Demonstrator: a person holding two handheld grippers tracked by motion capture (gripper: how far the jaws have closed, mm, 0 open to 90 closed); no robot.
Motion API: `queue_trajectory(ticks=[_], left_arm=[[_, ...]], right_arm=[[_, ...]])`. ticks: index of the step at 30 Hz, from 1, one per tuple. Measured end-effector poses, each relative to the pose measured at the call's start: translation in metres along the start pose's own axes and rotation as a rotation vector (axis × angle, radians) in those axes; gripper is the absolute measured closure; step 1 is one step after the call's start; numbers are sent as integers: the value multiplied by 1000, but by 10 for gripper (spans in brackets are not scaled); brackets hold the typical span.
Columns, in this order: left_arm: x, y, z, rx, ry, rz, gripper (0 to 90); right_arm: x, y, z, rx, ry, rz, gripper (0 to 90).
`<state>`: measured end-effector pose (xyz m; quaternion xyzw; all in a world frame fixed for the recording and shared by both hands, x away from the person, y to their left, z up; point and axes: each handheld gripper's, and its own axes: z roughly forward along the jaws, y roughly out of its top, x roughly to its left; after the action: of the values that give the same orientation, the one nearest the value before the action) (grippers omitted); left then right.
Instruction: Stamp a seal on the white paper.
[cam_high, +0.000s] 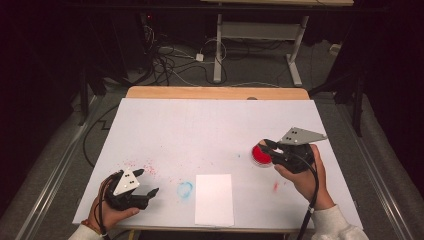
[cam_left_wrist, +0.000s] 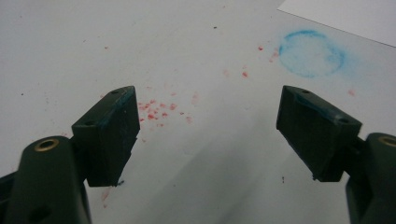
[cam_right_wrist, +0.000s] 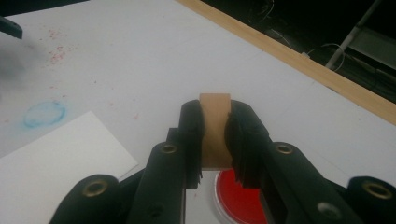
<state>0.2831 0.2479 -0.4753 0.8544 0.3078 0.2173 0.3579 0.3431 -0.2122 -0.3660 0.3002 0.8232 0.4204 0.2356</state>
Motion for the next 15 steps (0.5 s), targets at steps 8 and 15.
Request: queue_trajectory(ticks=[8,15], left_arm=[[0,0,1,3,-5,0,208],[-1,0,0,1,-1,-2,208]], right_arm=[[18,2,8,11,56,-35,763],[42,4,15,27,121,-86,762]])
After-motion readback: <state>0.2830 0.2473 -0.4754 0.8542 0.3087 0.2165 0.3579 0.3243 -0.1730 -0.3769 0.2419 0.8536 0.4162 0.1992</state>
